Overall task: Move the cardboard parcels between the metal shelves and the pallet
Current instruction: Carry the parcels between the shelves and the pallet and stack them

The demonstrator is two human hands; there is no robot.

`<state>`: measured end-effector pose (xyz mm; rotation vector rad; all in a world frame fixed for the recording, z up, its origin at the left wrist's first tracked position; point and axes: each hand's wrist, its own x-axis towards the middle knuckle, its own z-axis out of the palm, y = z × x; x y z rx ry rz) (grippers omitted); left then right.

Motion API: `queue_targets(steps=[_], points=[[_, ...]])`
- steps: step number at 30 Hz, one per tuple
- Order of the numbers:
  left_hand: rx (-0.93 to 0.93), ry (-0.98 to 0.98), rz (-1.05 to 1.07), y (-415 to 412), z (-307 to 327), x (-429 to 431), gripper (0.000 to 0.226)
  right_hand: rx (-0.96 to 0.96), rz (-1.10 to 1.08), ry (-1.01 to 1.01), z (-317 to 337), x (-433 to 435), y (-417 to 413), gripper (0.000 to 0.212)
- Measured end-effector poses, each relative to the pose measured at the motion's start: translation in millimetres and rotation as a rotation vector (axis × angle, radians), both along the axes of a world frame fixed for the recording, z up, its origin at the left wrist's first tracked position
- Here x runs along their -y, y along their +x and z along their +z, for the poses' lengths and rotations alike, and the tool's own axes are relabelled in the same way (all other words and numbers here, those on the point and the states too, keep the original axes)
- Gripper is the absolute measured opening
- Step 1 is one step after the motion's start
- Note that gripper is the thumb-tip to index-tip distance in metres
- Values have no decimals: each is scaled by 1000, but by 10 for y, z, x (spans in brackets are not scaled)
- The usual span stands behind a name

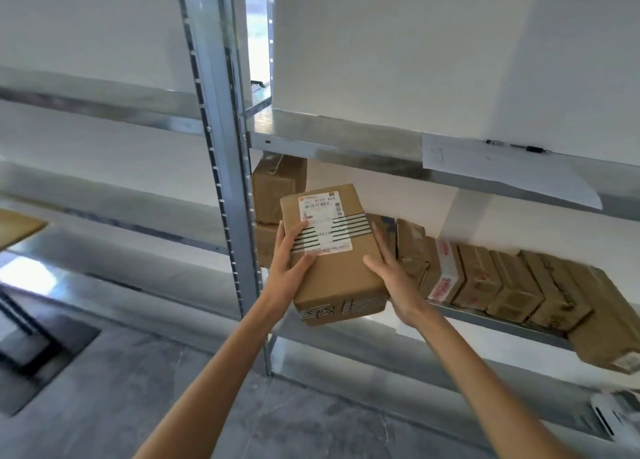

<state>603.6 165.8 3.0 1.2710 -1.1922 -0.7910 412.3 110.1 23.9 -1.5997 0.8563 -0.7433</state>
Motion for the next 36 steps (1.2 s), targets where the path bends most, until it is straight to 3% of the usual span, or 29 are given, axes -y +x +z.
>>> queue_targets(steps=[8,19,24,29,36], points=[[-65,-108,215,542,193,-669,44,30,263,-241,366,-298,735,69],[18,-216,551,2127,243,-1954,46,46,548,-527,557,-1119,2711,48],[76,-199,701,2839,270,-2627,43,140,639,-519,548,-1580,3674,48],[200,-179,815,3360,342,-3136,44,131,708,-475,430,-2039,4384,52],[237,-125,924,3904,230,-3564,40,110,803,-558,264,-2397,5135,50]])
